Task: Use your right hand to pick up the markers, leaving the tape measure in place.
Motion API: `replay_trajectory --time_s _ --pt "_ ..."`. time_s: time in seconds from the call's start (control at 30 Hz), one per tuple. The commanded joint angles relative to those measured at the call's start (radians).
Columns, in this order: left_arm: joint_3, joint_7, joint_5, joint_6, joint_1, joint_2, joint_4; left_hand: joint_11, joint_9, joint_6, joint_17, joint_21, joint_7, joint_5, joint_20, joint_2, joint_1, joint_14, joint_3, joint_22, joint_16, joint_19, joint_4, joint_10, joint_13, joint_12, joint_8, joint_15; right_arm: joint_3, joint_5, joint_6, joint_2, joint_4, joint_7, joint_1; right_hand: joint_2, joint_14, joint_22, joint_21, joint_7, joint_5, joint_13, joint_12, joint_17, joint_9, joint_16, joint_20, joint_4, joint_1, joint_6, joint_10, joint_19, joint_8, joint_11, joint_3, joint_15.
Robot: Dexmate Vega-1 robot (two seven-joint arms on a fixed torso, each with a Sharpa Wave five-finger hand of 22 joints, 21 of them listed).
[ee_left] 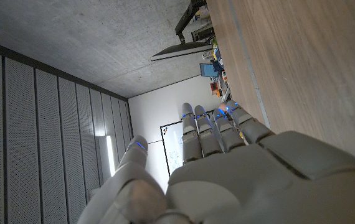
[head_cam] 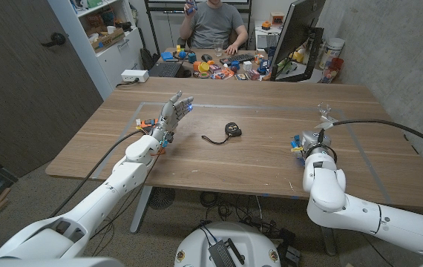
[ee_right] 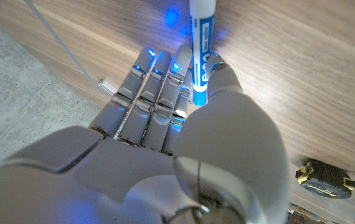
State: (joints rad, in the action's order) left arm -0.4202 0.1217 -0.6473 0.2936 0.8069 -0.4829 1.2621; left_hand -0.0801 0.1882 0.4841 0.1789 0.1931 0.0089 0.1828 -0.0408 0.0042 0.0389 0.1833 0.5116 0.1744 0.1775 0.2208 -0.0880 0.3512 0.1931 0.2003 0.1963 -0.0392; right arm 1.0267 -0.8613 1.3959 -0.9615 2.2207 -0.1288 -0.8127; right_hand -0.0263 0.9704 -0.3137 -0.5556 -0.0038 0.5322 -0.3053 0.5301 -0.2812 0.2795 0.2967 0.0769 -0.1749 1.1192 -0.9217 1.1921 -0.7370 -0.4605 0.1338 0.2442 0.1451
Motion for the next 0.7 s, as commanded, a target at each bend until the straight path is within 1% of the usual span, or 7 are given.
replay_trajectory --time_s 0.03,0.07,0.23,0.37,0.4,0.53,0.7 --pt "-0.001 0.002 0.000 0.002 -0.001 0.003 -0.004 0.001 0.005 0.009 0.003 0.003 -0.001 0.004 -0.076 0.001 0.011 0.007 0.006 0.005 0.006 0.009 -0.001 0.008 0.002 0.004 0.004 -0.068 -0.082 -0.180 0.000 -0.036 0.087 -0.129 -0.039 -0.025 0.010 -0.010 -0.015 -0.048 -0.005 -0.008 0.002 -0.002 0.024 -0.007 0.048 0.006 0.019 -0.052 0.008 -0.002 -0.015 0.017 0.002 0.086" --pt "-0.001 0.002 0.001 0.004 -0.002 0.003 -0.005 0.001 0.005 0.009 0.003 0.003 -0.001 0.004 -0.076 0.001 0.011 0.007 0.006 0.005 0.006 0.009 -0.001 0.008 0.002 0.004 0.004 -0.068 -0.090 -0.206 0.000 -0.042 0.096 -0.154 -0.042 -0.025 0.011 -0.013 -0.020 -0.049 -0.007 -0.010 0.004 -0.003 0.027 -0.009 0.048 0.009 0.019 -0.050 0.012 0.000 -0.018 0.029 0.003 0.086" --pt "0.001 0.003 -0.003 0.006 -0.001 0.005 -0.008 0.001 0.005 0.009 0.003 0.003 -0.001 0.004 -0.076 0.001 0.011 0.007 0.006 0.005 0.006 0.009 -0.001 0.008 0.002 0.004 0.004 -0.068 -0.115 -0.349 0.000 -0.072 0.135 -0.292 -0.043 -0.024 0.014 -0.018 -0.027 -0.050 -0.011 -0.014 0.005 -0.004 0.032 -0.013 0.048 0.013 0.017 -0.048 0.011 0.004 -0.022 0.031 0.004 0.085" --pt "0.001 0.006 -0.003 0.005 -0.001 0.004 -0.008 0.001 0.005 0.009 0.003 0.003 -0.001 0.004 -0.076 0.001 0.011 0.007 0.006 0.005 0.006 0.009 -0.001 0.008 0.002 0.004 0.004 -0.068 -0.132 -0.525 -0.023 -0.088 0.147 -0.467 -0.041 -0.024 0.016 -0.021 -0.033 -0.050 -0.014 -0.017 0.005 -0.005 0.033 -0.016 0.048 0.016 0.016 -0.048 0.010 0.007 -0.025 0.033 0.006 0.085" --pt "0.001 0.007 -0.006 0.005 0.001 0.004 -0.008 0.001 0.005 0.009 0.003 0.003 -0.001 0.004 -0.076 0.001 0.011 0.007 0.006 0.005 0.006 0.009 -0.001 0.008 0.002 0.004 0.004 -0.068 -0.159 -0.582 -0.041 -0.099 0.162 -0.531 -0.048 -0.026 0.018 -0.022 -0.035 -0.048 -0.015 -0.018 0.005 -0.006 0.034 -0.016 0.047 0.017 0.016 -0.047 0.010 0.008 -0.025 0.033 0.007 0.085" --pt "0.002 0.009 -0.008 0.007 0.002 0.005 -0.010 0.001 0.005 0.009 0.003 0.003 -0.001 0.004 -0.076 0.001 0.011 0.007 0.006 0.005 0.006 0.009 -0.001 0.008 0.002 0.004 0.004 -0.068 -0.306 -0.699 -0.123 -0.075 0.182 -0.640 -0.134 -0.026 0.020 -0.026 -0.042 -0.051 -0.018 -0.022 0.006 -0.007 0.032 -0.019 0.047 0.019 0.015 -0.047 0.011 0.012 -0.027 0.031 0.009 0.086" --pt "0.001 0.010 -0.007 0.007 0.002 0.005 -0.010 0.001 0.005 0.009 0.003 0.003 -0.001 0.004 -0.076 0.001 0.011 0.007 0.006 0.005 0.006 0.009 -0.001 0.008 0.002 0.004 0.004 -0.068 -0.497 -0.812 -0.275 0.015 0.204 -0.720 -0.233 -0.027 0.024 -0.030 -0.049 -0.051 -0.021 -0.025 0.007 -0.009 0.030 -0.021 0.047 0.021 0.015 -0.048 0.010 0.014 -0.027 0.031 0.011 0.086"
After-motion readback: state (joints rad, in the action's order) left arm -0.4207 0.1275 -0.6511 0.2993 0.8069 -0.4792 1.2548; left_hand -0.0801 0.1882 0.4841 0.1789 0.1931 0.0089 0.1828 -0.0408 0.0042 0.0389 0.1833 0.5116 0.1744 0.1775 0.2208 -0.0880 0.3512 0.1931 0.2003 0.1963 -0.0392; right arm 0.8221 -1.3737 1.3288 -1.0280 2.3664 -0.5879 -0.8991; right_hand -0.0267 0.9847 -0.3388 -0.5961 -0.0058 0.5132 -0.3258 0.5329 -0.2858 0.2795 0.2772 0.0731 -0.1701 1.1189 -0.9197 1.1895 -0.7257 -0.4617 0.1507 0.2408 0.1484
